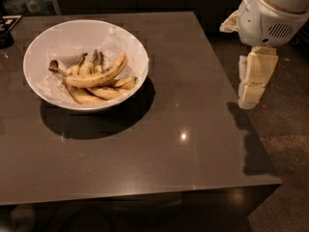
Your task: Pick banana from white bowl
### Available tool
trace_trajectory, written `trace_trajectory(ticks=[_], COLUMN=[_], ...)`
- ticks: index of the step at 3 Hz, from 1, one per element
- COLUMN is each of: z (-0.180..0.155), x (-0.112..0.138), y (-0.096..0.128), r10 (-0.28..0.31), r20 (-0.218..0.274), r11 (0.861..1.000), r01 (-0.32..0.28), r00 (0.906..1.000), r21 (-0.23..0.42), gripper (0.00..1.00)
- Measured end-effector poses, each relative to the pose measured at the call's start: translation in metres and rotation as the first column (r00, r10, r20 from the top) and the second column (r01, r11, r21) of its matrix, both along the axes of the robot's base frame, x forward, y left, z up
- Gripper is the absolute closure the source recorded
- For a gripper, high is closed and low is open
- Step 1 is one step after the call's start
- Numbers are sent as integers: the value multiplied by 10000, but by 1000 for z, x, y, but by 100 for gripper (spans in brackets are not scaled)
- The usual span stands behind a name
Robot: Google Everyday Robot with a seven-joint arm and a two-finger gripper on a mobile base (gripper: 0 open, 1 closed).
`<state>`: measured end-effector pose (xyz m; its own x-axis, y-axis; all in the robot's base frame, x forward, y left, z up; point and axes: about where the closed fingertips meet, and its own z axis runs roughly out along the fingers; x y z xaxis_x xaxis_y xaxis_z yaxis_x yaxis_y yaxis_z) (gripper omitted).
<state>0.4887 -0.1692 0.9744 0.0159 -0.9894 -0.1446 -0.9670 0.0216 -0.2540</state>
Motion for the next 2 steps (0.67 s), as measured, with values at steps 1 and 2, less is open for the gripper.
trace_trajectory(ticks=[1, 2], z=[2, 13], x=[7, 32], y=[8, 47], r10=[273, 1483], r20=[144, 557], r11=[9993, 9888], r01=[-276, -1471], r00=[9995, 9874], r21=[244, -245], gripper=[0, 0])
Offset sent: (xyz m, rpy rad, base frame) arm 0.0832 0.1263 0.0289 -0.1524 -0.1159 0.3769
